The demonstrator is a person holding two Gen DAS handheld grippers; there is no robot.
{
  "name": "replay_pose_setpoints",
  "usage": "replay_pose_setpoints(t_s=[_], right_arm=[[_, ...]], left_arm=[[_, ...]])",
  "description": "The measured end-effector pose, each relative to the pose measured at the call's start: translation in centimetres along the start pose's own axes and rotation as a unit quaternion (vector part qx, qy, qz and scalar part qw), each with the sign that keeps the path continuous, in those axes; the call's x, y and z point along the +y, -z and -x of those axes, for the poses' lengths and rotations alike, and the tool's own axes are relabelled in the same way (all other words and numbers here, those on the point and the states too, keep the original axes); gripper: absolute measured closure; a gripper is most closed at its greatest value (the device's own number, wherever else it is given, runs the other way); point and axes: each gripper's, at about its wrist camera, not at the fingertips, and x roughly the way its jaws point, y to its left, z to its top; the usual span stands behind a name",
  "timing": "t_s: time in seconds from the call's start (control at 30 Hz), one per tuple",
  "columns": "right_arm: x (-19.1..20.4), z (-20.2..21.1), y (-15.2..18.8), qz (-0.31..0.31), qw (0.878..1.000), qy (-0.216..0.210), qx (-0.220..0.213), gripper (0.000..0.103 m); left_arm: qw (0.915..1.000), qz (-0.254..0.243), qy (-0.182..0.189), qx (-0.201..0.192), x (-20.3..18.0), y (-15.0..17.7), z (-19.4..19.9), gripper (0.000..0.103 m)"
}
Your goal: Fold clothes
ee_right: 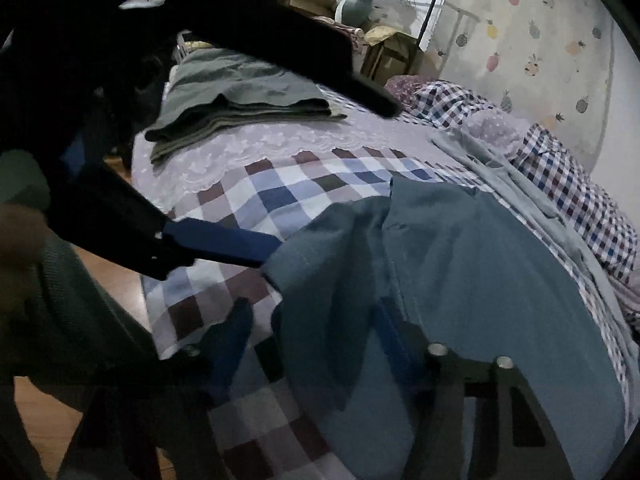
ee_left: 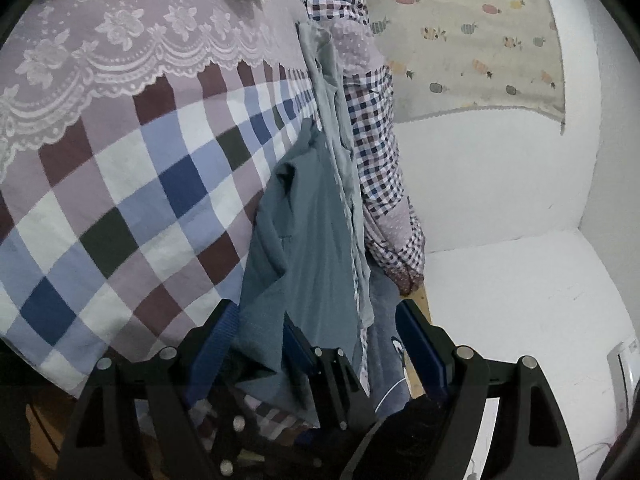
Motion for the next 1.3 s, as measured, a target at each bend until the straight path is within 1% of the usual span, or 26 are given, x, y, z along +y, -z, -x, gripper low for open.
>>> replay_pose_setpoints(t_s=[0.03, 0.07, 0.1, 0.13, 0.17, 0.23, 0.3, 0.37, 0.47, 0.6, 0.7, 0.77, 0.8, 0.83, 0.87, 0.93, 0.97, 1.0, 1.03, 1.1, 1.13, 1.2, 1.3], right_arm=[[0.1, -0.2, -0.1, 0.001, 1.000, 0.008, 0.000, 0.048], [0.1, -0.3, -0.3, -0.001, 1.000, 0.013, 0.000, 0.056], [0.0, -0.4, -0.4, -0.004, 1.000, 0.015, -0.001, 0.062], [-0.1, -0.4, -0.5, -0.007, 1.000, 0.017, -0.001, 0.079], [-0.3, -0.4, -0.7, -0.013, 1.000, 0.015, -0.001, 0.093], [-1.0, -0.4, -0.9, -0.027, 1.000, 0.004, 0.000, 0.096], [-1.3, -0.1, -1.0, -0.032, 0.999, -0.006, -0.003, 0.097], [-1.2, 0.4, -1.2, -0.032, 0.999, -0.019, -0.009, 0.097], [-0.9, 1.4, -1.3, -0.031, 0.999, -0.036, -0.016, 0.096], [-1.2, 1.8, -1.2, -0.038, 0.997, -0.061, -0.013, 0.093], [-1.2, 1.8, -0.8, -0.039, 0.996, -0.077, -0.005, 0.090], [-0.7, 1.7, -0.5, -0.028, 0.996, -0.088, 0.003, 0.086], [-0.3, 1.7, -0.3, -0.020, 0.995, -0.094, 0.005, 0.083], [0.2, 1.9, -0.2, -0.011, 0.995, -0.099, 0.005, 0.073], [0.5, 2.1, 0.0, -0.002, 0.995, -0.101, 0.002, 0.061], [1.2, 2.5, 0.1, 0.016, 0.995, -0.094, -0.007, 0.051], [1.5, 2.7, 0.2, 0.027, 0.996, -0.082, -0.011, 0.047], [1.7, 2.8, 0.2, 0.038, 0.997, -0.070, -0.014, 0.046], [2.0, 2.9, 0.3, 0.048, 0.997, -0.057, -0.018, 0.044], [2.6, 3.0, 0.4, 0.067, 0.997, -0.029, -0.024, 0.042], [2.9, 2.9, 0.4, 0.075, 0.997, -0.015, -0.026, 0.041], [3.3, 2.7, 0.5, 0.087, 0.996, 0.010, -0.025, 0.041], [3.4, 2.3, 0.6, 0.088, 0.995, 0.050, -0.025, 0.041]], left_arm=[[1.0000, 0.001, 0.001, -0.002, 0.1, -0.1, 0.2, 0.019], [1.0000, 0.003, -0.001, -0.006, 0.2, -0.2, 0.5, 0.019], [0.9999, 0.005, -0.005, -0.011, 0.4, -0.2, 0.9, 0.019], [0.9998, 0.008, -0.011, -0.014, 0.6, -0.2, 1.2, 0.019], [0.9996, 0.010, -0.018, -0.018, 0.8, -0.3, 1.6, 0.019], [0.9991, 0.014, -0.035, -0.021, 1.1, -0.2, 2.1, 0.019], [0.9985, 0.015, -0.049, -0.018, 1.4, 0.0, 2.4, 0.019], [0.9982, 0.010, -0.058, -0.010, 1.4, 0.0, 1.9, 0.019], [0.9981, -0.001, -0.062, -0.002, 1.1, 0.1, 1.2, 0.019], [0.9981, -0.002, -0.061, 0.005, 1.4, 0.0, 0.6, 0.019], [0.9983, 0.000, -0.056, 0.017, 1.5, 0.0, 0.1, 0.019], [0.9982, -0.004, -0.053, 0.027, 1.3, 0.2, -0.3, 0.019], [0.9981, -0.007, -0.054, 0.030, 1.2, 0.2, -0.4, 0.019], [0.9979, -0.008, -0.056, 0.031, 1.2, 0.3, -0.5, 0.019], [0.9978, -0.010, -0.058, 0.032, 1.2, 0.3, -0.6, 0.020], [0.9975, -0.009, -0.064, 0.027, 1.2, 0.3, -0.3, 0.027], [0.9974, -0.008, -0.068, 0.022, 1.3, 0.3, 0.0, 0.034], [0.9973, -0.007, -0.070, 0.019, 1.3, 0.3, 0.2, 0.044], [0.9973, -0.007, -0.071, 0.018, 1.3, 0.2, 0.3, 0.050], [0.9972, -0.007, -0.072, 0.020, 1.2, 0.3, 0.4, 0.066], [0.9972, -0.008, -0.071, 0.022, 1.1, 0.3, 0.4, 0.069], [0.9976, -0.011, -0.064, 0.026, 1.0, 0.5, 0.7, 0.079], [0.9988, -0.015, -0.039, 0.024, 0.5, 0.5, 0.9, 0.080]])
